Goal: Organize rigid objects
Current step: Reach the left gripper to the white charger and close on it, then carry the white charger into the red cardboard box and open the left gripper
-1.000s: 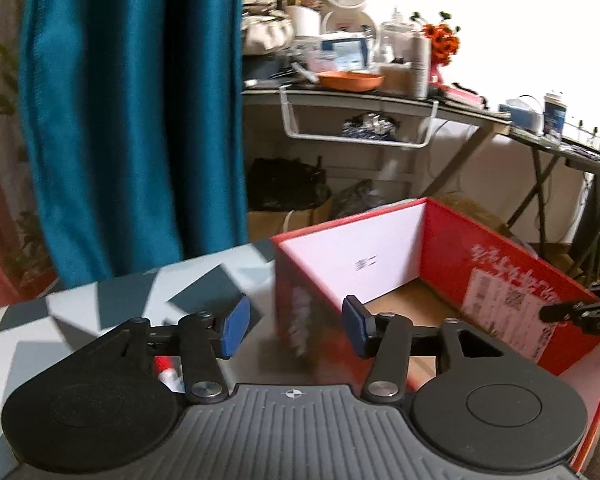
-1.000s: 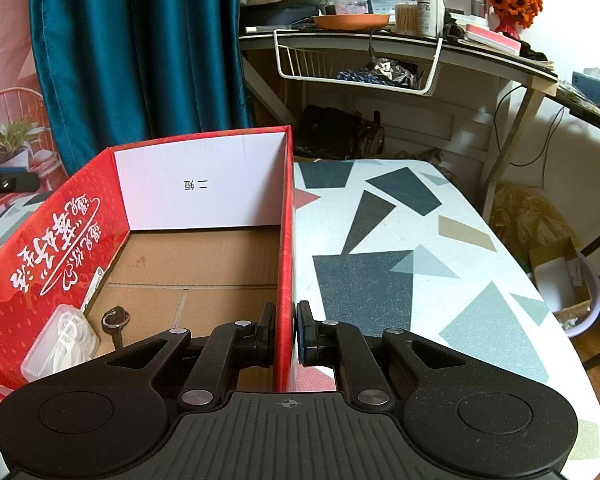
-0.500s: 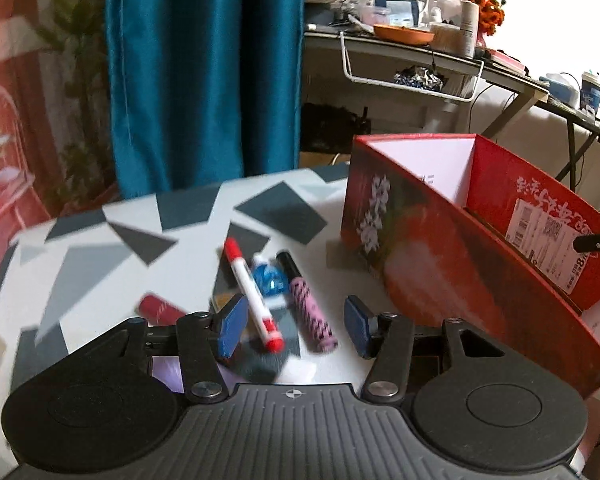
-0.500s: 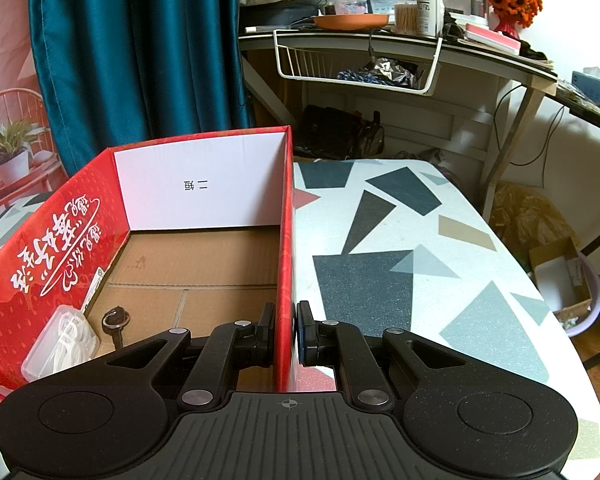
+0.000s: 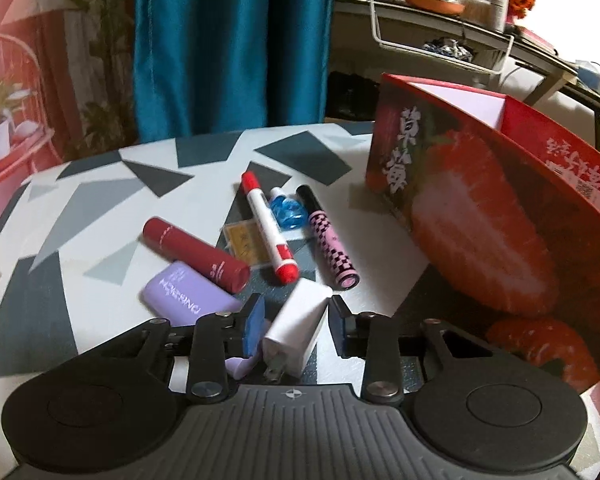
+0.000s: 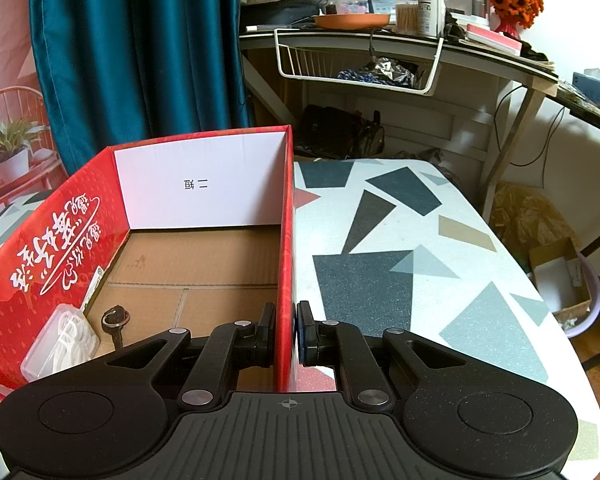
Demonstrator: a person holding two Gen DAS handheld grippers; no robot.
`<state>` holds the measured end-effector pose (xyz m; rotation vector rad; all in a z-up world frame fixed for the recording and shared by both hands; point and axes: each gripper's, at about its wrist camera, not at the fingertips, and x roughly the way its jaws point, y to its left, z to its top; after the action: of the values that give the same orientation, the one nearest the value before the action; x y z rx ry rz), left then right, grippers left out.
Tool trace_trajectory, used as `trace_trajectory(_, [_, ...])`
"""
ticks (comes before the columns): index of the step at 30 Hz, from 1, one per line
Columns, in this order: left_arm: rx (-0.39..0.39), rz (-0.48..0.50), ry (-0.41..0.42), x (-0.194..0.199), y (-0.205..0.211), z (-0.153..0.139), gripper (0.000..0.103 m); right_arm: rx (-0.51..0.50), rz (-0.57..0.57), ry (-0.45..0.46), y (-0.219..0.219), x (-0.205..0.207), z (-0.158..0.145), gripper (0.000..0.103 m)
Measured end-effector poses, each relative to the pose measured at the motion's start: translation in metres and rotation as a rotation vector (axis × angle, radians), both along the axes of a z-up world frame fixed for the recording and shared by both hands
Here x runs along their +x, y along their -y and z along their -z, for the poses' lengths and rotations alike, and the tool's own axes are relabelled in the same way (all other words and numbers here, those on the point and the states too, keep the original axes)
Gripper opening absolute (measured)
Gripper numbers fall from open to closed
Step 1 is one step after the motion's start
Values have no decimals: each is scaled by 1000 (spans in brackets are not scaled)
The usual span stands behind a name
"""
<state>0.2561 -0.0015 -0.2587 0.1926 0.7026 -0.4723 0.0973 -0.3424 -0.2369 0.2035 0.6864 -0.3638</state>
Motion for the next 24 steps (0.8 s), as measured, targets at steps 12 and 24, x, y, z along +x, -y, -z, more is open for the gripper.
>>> trace_trajectory(12, [-36,45,-55,-12,13,8,34,-1,0,-1,0,0,0,10])
trace_trajectory(24, [-39,-129,-43,-11,28,19,31,-3,-1,-3,0,0,0,10])
